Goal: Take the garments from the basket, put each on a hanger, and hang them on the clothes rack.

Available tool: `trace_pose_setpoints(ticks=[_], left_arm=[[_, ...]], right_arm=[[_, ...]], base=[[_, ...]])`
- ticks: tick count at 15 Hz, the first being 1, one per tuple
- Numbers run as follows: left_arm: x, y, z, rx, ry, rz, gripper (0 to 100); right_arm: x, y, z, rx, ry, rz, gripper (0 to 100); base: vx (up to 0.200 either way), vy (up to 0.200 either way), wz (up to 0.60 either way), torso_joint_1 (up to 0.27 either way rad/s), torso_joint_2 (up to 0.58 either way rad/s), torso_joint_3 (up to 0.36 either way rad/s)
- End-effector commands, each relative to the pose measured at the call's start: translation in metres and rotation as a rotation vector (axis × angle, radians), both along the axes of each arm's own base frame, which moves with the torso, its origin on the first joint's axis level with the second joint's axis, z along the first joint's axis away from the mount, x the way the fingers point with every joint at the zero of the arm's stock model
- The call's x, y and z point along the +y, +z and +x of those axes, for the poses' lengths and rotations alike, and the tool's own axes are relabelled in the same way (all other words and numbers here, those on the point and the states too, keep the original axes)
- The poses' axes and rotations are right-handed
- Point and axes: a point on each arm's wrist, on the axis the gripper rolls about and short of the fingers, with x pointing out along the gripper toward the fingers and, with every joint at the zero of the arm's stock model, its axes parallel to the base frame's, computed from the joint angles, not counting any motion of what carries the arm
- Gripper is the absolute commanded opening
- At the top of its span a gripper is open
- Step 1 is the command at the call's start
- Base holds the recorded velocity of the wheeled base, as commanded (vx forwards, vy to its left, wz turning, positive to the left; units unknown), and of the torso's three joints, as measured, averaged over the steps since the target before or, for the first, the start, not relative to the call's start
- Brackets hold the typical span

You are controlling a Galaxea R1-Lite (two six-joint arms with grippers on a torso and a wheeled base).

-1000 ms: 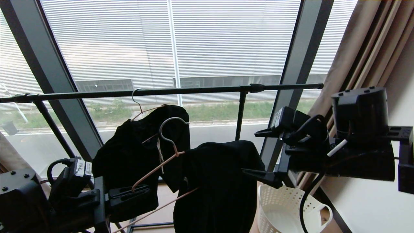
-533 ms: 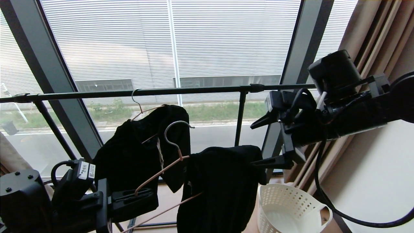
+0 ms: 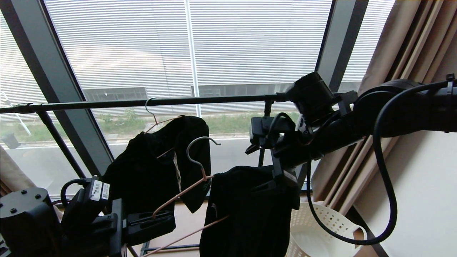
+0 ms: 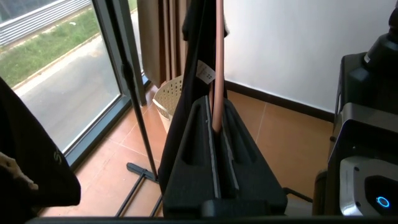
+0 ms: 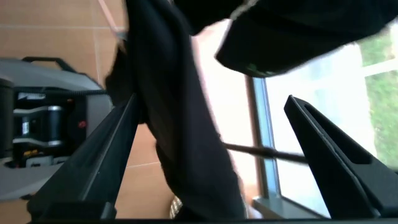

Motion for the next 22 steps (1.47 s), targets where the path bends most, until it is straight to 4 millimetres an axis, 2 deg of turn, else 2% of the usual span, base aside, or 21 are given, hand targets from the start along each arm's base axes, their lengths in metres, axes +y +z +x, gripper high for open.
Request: trace_pose_setpoints(ticks=[1,10,11,22], left_arm=[[0.0,-0.0002,0.0002,0.0,0.0,0.001,0],[0.0,-0.0002,0.0001,0.001,-0.001,0.0,0],[0.0,-0.0002,0.0001,0.001,-0.001,0.0,0],[-0.0004,-0.0012,0.0006,0.006,-0.003,0.001,0]], right_arm=[[0.0063,-0.0124,0.0047,0.022,0.002,-0.024,100],[0.005,-0.0167,0.007,0.045,-0.004,-0.039,100],[0.005,-0.0171,0.0069,0.046,-0.004,-0.04,0],[0.0004,-0.0154,0.0041,0.065,-0.008,-0.047,0]], base=[[0.0,0.0,0.0,0.0,0.0,0.0],[0.0,0.0,0.0,0.0,0.0,0.0],[0.0,0.0,0.0,0.0,0.0,0.0],[0.0,0.0,0.0,0.0,0.0,0.0]])
